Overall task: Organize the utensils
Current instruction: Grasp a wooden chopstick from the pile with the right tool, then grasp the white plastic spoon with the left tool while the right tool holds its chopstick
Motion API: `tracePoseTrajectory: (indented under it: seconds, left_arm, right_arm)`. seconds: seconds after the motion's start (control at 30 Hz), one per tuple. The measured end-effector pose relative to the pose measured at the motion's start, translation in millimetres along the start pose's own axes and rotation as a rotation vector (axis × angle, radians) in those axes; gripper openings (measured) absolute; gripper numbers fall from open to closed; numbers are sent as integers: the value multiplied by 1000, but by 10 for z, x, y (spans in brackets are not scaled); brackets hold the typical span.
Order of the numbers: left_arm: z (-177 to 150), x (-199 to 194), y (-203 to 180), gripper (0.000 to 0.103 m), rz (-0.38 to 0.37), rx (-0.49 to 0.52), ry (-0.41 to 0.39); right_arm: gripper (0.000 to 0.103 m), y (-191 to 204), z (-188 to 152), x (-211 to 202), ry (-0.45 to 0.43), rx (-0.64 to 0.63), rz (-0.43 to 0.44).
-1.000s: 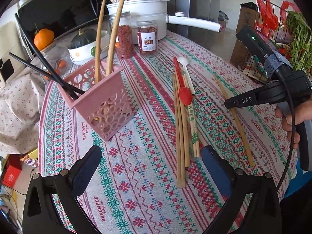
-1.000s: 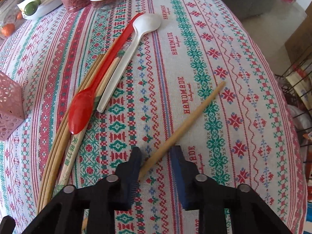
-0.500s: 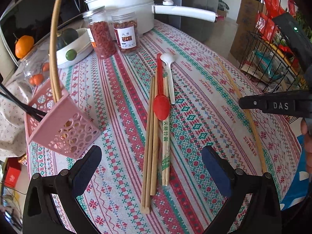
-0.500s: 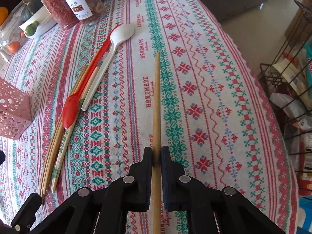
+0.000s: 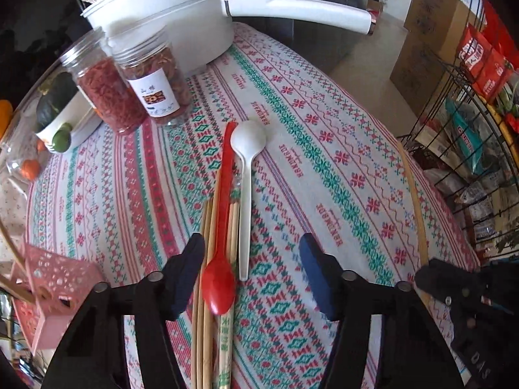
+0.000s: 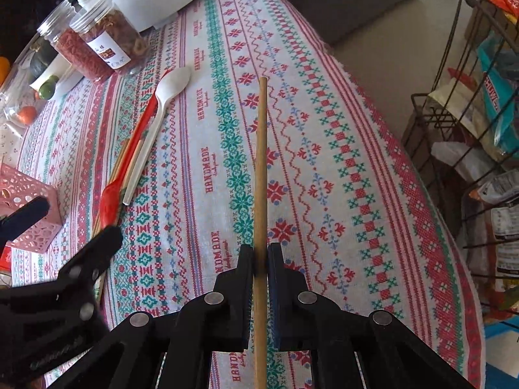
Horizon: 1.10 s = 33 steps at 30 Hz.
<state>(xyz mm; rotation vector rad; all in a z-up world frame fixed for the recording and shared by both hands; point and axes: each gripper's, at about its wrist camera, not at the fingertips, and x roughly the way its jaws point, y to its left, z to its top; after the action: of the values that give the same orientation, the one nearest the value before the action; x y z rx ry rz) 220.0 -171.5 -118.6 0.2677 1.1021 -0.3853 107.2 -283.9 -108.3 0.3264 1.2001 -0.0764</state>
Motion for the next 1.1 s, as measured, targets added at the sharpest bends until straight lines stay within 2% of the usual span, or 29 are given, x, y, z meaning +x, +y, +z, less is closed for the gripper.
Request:
tracePoseTrajectory:
  seconds: [0.03, 0.1, 0.2, 0.3, 0.5, 0.7, 0.77, 0.97, 1.1]
  left_arm:
    - [73, 67, -5, 50, -8, 1, 4]
    - [201, 190, 20, 36, -24, -11, 16]
    - [330, 343, 70, 24, -74, -38, 36]
    - [402, 446, 56, 17, -83, -22, 40]
    - [368, 530, -19, 15, -46, 12, 78]
    - [129, 399, -17, 15, -91, 48, 112]
    - [55, 322, 4, 15, -93, 52, 100]
    - [-162, 106, 83, 16, -133, 40, 118]
    - [-299, 71, 88, 16, -125, 42, 140]
  right_arm:
    - [7, 2, 8, 4, -2, 0, 1]
    - [7, -7, 20, -1, -5, 0, 5]
    - [7, -27, 36, 11, -1, 4, 23]
    - [7, -38, 57, 9, -2, 0, 34]
    - [7, -11, 84, 23, 0, -4, 63]
    - [7, 22, 88, 31, 1, -8, 68]
    - [7, 16, 93, 31, 1, -5, 71]
    - [7, 30, 76, 7, -4, -4, 76]
    - [7, 27, 71, 8, -4, 1, 77]
